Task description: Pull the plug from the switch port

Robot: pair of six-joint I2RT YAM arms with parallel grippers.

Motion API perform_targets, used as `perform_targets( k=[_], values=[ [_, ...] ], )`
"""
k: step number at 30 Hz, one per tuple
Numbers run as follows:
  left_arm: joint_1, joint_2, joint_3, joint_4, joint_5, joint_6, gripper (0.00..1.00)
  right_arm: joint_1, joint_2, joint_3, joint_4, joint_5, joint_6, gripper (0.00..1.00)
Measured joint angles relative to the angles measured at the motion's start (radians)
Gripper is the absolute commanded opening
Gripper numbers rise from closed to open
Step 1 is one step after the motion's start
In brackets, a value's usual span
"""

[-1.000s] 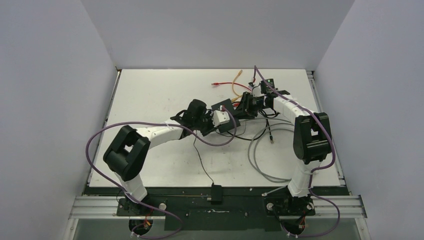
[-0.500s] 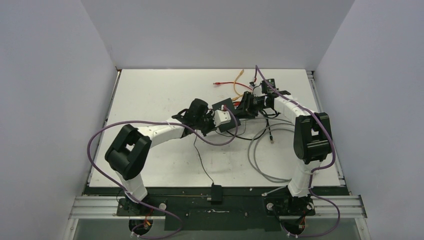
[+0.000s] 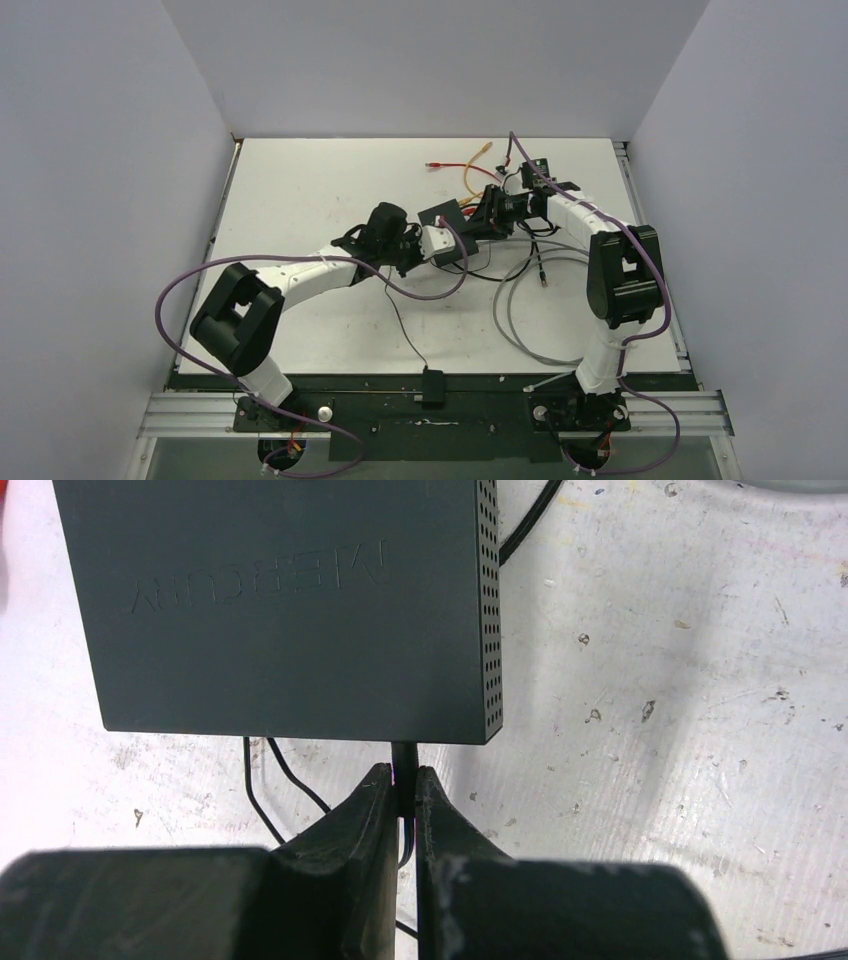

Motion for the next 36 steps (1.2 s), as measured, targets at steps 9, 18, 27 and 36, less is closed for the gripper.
perform_targets(
  k=[9, 18, 27, 36],
  values=[
    [0.013, -0.043, -0.026, 0.003, 0.011, 0.006, 0.0, 0.001, -0.002, 0.0, -0.003, -0.027, 0.002, 0.05],
    [0.066, -0.068, -0.061, -0.078, -0.019, 0.007, 0.0, -0.021, -0.004, 0.0, 0.001, 0.037, -0.016, 0.05],
    [0.069, -0.1, -0.076, -0.104, -0.034, -0.001, 0.0, -0.027, -0.004, 0.0, 0.0, 0.051, -0.022, 0.05],
    [0.165, -0.102, -0.07, -0.134, -0.082, -0.097, 0.0, -0.029, -0.004, 0.0, 0.001, 0.051, -0.022, 0.05]
  ],
)
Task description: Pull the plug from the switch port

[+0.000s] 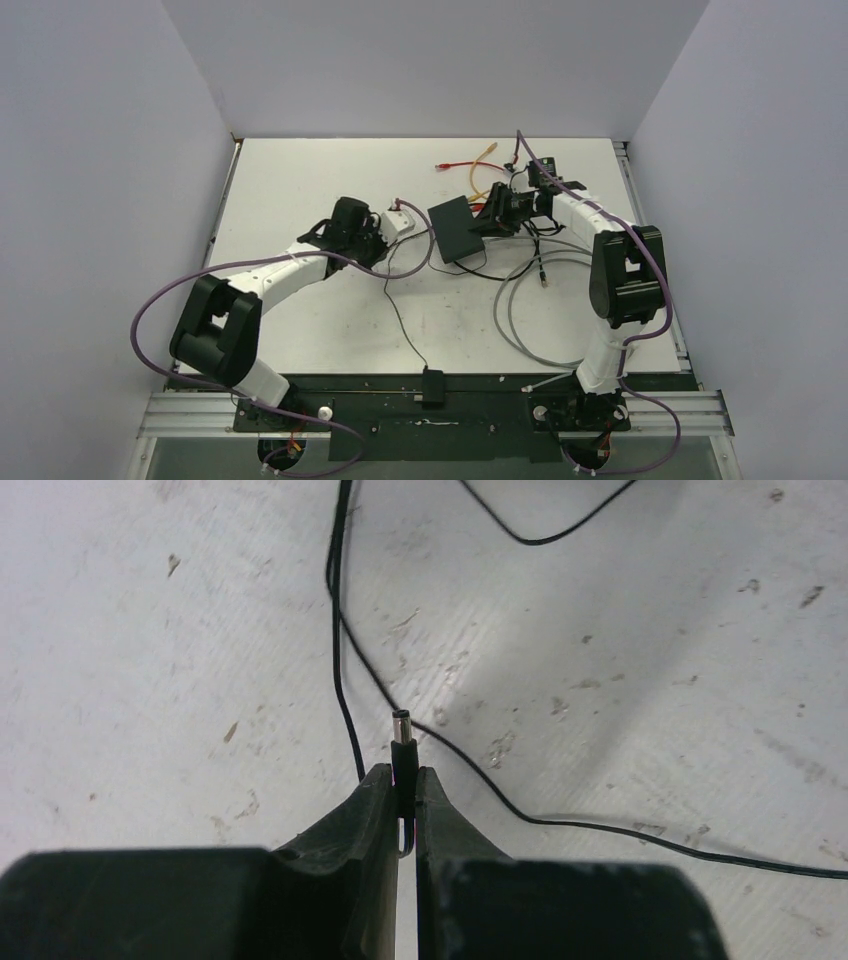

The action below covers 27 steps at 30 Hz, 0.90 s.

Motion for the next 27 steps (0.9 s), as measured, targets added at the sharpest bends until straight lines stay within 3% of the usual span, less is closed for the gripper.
perform_targets(
  k=[6, 17, 22, 27],
  values=[
    [0.128, -0.033, 0.015, -0.043, -0.05, -0.053, 0.0, -0.012, 0.0, 0.0, 0.0, 0.0, 0.0, 0.05],
    [0.403, -0.23, 0.016, -0.056, -0.125, -0.17, 0.0, -0.068, 0.0, 0.008, -0.012, 0.001, -0.007, 0.05],
    [0.533, -0.296, 0.011, -0.056, -0.225, -0.233, 0.0, -0.093, 0.0, 0.017, -0.02, 0.001, -0.011, 0.05],
    [0.581, -0.32, 0.011, -0.064, -0.365, -0.266, 0.0, -0.108, 0.0, 0.019, -0.026, 0.0, -0.012, 0.05]
  ],
)
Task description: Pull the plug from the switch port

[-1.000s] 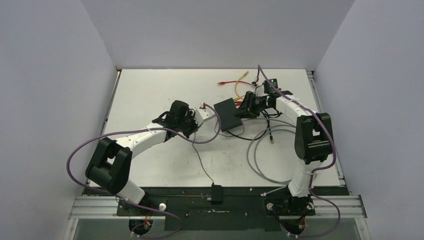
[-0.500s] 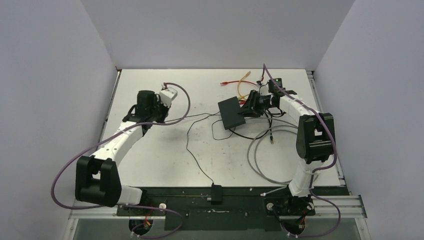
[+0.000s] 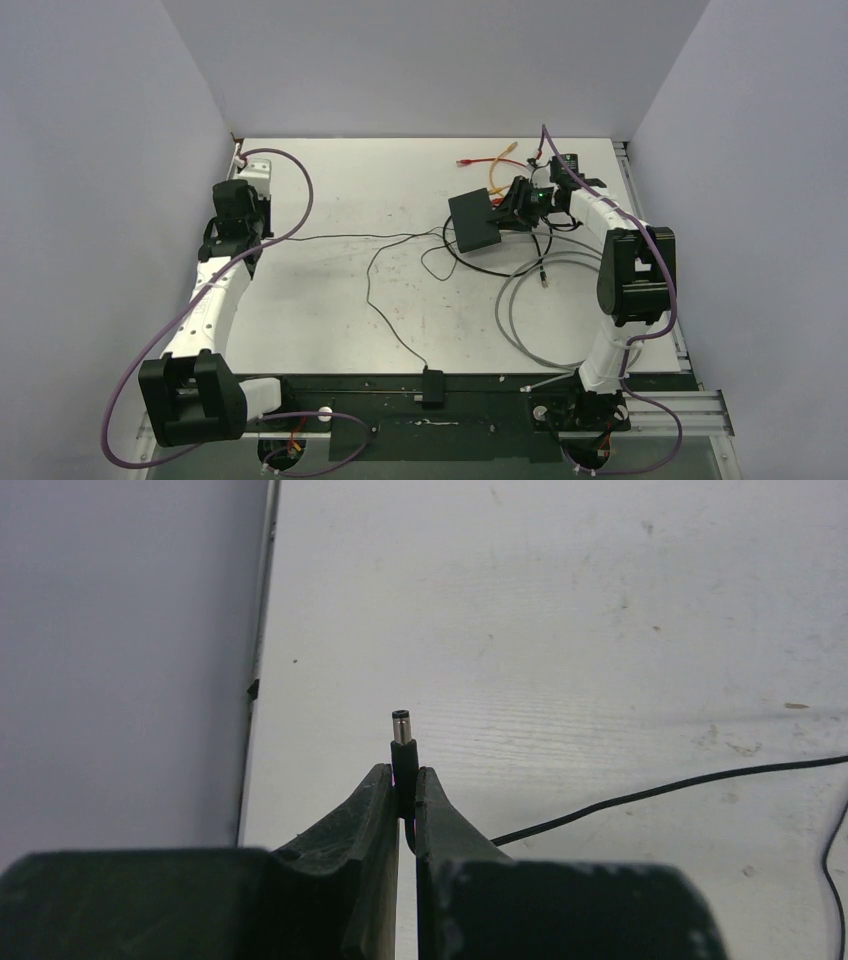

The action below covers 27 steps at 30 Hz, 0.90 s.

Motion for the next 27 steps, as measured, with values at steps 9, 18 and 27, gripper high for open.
perform_targets(
  k=[9, 18, 27],
  values=[
    [0.019, -0.004, 0.0, -0.018, -0.262, -0.024, 0.0, -0.002, 0.0, 0.002, -0.008, 0.0, -0.003, 0.05],
    [0.017, -0.004, -0.002, -0.017, -0.246, -0.077, 0.84, -0.003, 0.0, 0.002, -0.008, 0.0, -0.003, 0.05],
    [0.016, -0.003, -0.003, -0.017, -0.19, -0.126, 0.96, -0.002, 0.0, 0.002, -0.008, -0.001, -0.002, 0.05]
  ],
)
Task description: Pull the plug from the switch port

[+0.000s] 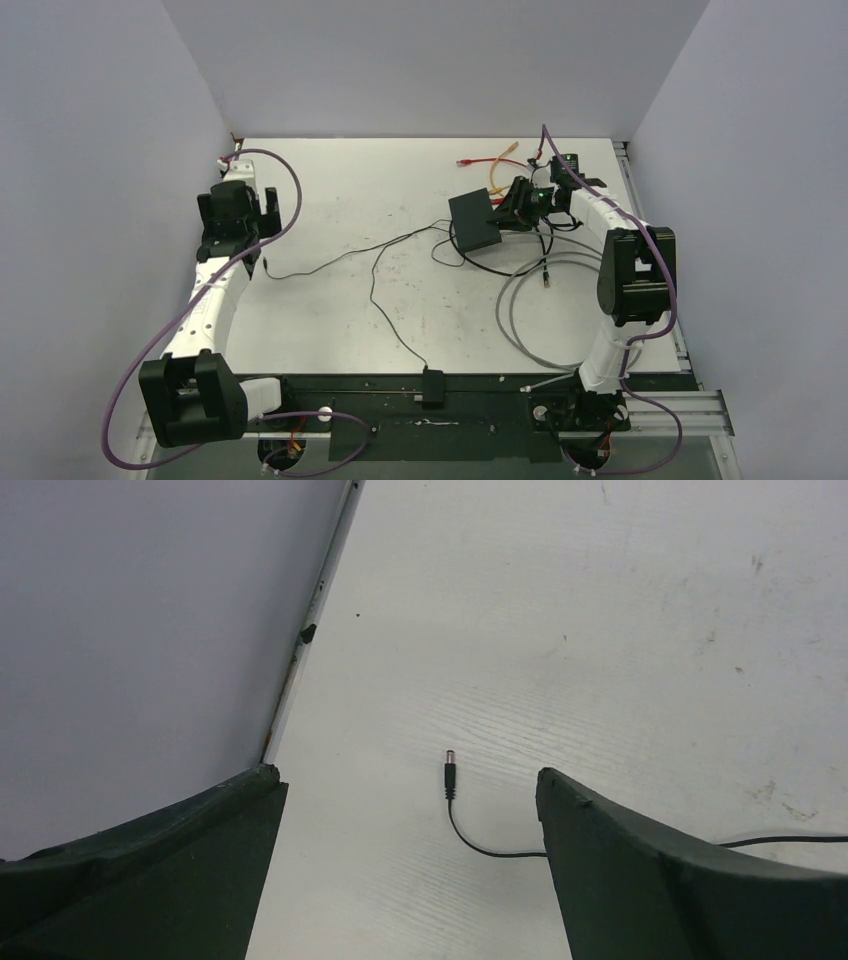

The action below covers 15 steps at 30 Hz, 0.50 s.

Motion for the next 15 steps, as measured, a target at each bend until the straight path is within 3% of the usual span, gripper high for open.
perform_targets(
  k=[8, 15],
  values=[
    [-0.015, 0.027, 0.011, 0.03, 0.255, -0.112, 0.96, 0.003, 0.0, 0.0, 0.001, 0.0, 0.004, 0.05],
    [-0.064, 0.098, -0.003, 0.222, 0.599, -0.355, 0.96, 0.023, 0.0, -0.007, 0.026, -0.001, 0.019, 0.05]
  ],
)
